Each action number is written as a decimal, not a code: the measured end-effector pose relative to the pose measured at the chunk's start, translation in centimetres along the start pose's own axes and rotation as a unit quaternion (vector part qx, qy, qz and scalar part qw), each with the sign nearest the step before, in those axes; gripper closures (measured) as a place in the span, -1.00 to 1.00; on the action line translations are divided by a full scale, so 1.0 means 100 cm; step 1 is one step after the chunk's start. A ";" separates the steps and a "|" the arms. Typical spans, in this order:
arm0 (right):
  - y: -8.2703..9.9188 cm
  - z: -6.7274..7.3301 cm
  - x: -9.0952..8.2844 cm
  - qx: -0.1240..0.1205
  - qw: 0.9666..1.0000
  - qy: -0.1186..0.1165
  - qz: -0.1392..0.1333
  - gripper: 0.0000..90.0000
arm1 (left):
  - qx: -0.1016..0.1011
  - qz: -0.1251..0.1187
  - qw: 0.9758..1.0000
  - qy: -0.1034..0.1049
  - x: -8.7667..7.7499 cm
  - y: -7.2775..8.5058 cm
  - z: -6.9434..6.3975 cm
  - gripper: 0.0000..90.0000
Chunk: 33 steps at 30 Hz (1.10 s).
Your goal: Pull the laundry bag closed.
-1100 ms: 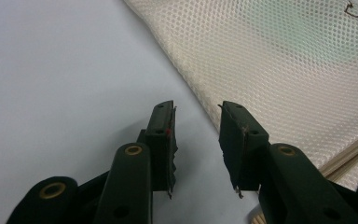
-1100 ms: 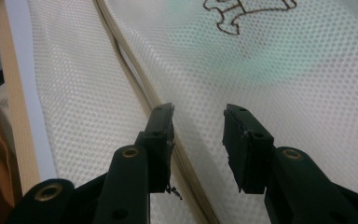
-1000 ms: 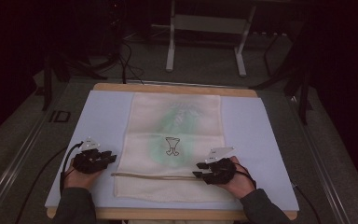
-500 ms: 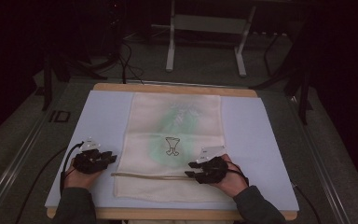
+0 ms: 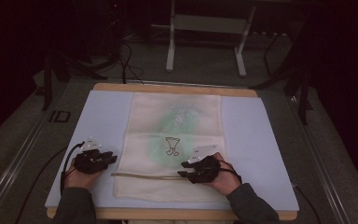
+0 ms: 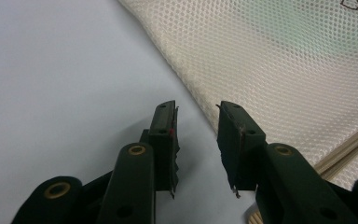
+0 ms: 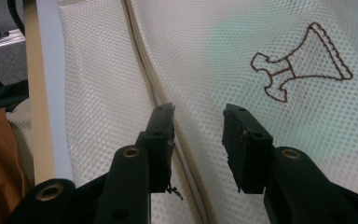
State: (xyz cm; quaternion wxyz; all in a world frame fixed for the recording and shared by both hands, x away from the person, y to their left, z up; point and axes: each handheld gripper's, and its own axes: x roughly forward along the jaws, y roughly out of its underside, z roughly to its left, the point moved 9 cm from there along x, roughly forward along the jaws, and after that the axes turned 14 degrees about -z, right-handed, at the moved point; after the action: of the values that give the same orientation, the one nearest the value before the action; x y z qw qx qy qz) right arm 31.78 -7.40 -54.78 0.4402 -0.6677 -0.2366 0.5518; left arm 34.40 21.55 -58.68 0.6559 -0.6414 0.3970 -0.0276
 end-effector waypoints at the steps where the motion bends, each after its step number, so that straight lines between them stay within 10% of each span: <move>1: -0.001 0.001 0.001 -0.001 1.000 -0.001 0.000 0.42 | 0.000 0.000 1.000 0.000 0.000 0.000 0.000 0.49; 33: -0.027 0.018 0.038 -0.021 0.999 -0.030 -0.006 0.44 | -0.004 -0.003 1.000 0.005 -0.003 -0.001 0.001 0.52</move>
State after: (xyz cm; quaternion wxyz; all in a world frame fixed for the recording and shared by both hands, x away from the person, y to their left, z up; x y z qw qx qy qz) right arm 31.57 -2.42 -54.46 0.4219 -0.6583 -0.2652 0.5642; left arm 34.32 21.77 -58.50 0.6514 -0.6452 0.3979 -0.0311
